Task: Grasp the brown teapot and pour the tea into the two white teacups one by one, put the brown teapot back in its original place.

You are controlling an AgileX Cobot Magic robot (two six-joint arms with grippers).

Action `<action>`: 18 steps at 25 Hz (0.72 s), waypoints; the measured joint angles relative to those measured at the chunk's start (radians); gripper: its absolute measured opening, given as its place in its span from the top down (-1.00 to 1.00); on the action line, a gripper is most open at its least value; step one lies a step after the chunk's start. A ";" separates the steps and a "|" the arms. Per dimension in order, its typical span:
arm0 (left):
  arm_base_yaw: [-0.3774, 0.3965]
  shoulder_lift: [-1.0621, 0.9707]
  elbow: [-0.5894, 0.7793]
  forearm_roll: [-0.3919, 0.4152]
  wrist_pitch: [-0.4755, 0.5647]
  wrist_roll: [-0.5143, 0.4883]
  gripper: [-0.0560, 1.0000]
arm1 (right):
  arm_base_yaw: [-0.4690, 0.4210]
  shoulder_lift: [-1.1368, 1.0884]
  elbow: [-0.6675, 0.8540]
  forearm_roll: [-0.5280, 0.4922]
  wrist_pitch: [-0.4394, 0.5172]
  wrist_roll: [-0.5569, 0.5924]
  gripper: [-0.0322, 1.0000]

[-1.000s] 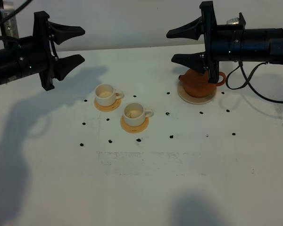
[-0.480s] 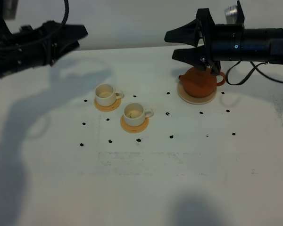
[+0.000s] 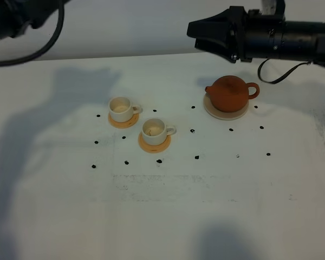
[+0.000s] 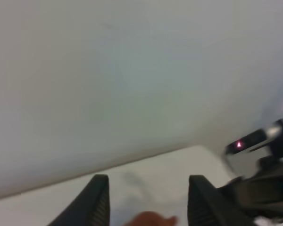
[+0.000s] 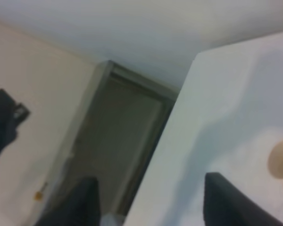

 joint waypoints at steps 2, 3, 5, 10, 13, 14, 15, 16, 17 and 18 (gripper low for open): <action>0.000 -0.044 0.000 0.063 -0.048 -0.012 0.07 | 0.000 -0.026 -0.001 -0.040 -0.029 -0.003 0.11; 0.000 -0.060 0.000 0.101 -0.069 -0.025 0.07 | 0.000 -0.038 -0.001 -0.065 -0.048 -0.003 0.14; 0.000 -0.093 0.000 0.183 -0.100 -0.072 0.07 | 0.000 -0.060 -0.001 -0.122 -0.077 0.005 0.18; 0.000 -0.154 0.000 0.416 -0.142 -0.264 0.07 | 0.000 -0.118 -0.001 -0.334 -0.159 0.090 0.26; 0.000 -0.191 0.000 0.539 -0.149 -0.389 0.07 | 0.000 -0.158 -0.001 -0.448 -0.194 0.147 0.28; 0.000 -0.202 0.000 0.582 -0.149 -0.425 0.07 | 0.000 -0.171 -0.001 -0.480 -0.201 0.162 0.28; 0.000 -0.218 0.000 0.621 -0.148 -0.468 0.07 | 0.000 -0.181 -0.001 -0.512 -0.208 0.178 0.28; 0.000 -0.234 0.000 0.669 -0.147 -0.516 0.07 | 0.000 -0.192 -0.001 -0.538 -0.212 0.190 0.28; 0.000 -0.251 0.000 0.718 -0.143 -0.571 0.07 | 0.000 -0.202 -0.001 -0.568 -0.217 0.204 0.28; 0.000 -0.265 0.000 0.767 -0.140 -0.622 0.07 | 0.000 -0.209 -0.001 -0.599 -0.221 0.214 0.28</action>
